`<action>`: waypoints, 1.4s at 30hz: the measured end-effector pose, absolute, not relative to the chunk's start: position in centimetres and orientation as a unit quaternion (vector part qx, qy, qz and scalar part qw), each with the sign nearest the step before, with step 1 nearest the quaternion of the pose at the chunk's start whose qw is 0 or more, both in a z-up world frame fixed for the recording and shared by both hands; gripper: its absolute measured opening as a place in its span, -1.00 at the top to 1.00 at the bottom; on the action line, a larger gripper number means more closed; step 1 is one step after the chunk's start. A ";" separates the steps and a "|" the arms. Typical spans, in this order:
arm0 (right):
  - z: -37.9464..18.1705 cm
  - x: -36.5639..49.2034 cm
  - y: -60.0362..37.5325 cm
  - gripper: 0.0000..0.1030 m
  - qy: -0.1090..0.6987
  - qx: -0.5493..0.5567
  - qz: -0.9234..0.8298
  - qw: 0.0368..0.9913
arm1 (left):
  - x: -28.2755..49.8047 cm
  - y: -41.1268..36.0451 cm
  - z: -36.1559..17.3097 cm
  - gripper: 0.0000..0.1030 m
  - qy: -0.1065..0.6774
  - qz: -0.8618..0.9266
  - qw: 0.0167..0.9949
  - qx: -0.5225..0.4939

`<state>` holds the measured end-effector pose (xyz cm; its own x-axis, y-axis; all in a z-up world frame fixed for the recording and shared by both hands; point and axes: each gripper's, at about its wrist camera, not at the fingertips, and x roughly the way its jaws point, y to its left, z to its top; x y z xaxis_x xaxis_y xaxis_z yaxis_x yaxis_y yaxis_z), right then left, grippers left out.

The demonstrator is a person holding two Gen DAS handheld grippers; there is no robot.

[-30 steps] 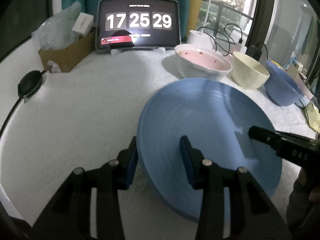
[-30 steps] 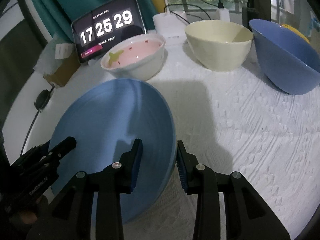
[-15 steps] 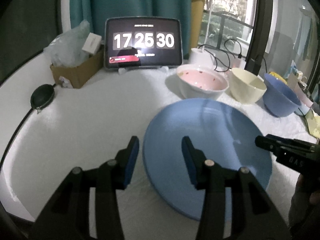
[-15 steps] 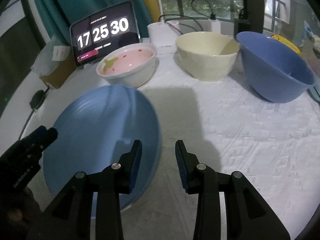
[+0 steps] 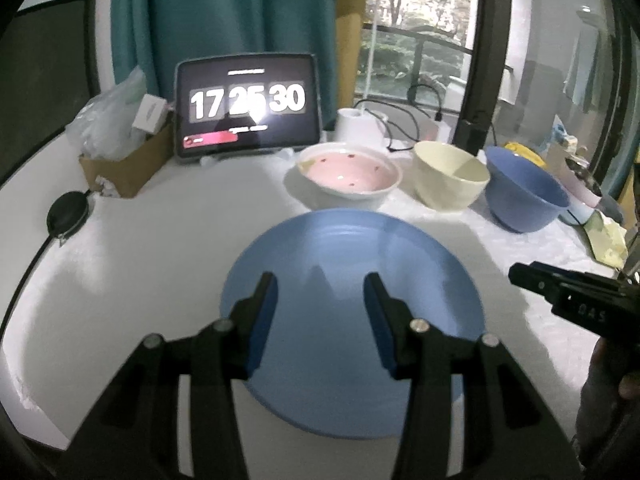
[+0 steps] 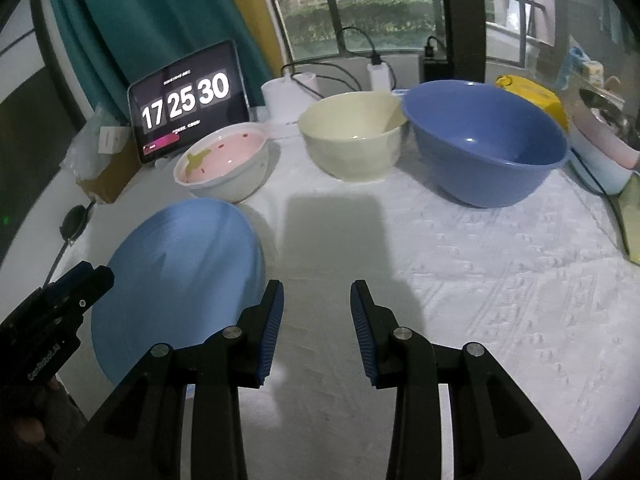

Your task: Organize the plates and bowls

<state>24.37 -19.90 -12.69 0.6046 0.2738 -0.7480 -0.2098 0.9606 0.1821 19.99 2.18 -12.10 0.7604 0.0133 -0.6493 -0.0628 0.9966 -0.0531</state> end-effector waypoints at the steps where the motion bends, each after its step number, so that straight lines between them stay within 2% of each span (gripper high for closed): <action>1: -12.6 24.3 -20.1 0.29 0.423 0.039 0.134 0.896 | 20.0 1.9 -12.0 0.10 0.345 0.019 0.938 -0.035; 42: -11.1 23.8 -33.4 0.29 0.382 0.071 0.089 0.917 | 22.7 -11.9 -8.8 0.09 0.337 -0.060 0.940 0.006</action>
<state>23.76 -33.35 -11.07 0.6923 0.2175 -0.6881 -0.1095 0.9741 0.1977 22.70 -11.92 -8.79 0.7657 -0.1084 -0.6340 0.1163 0.9928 -0.0293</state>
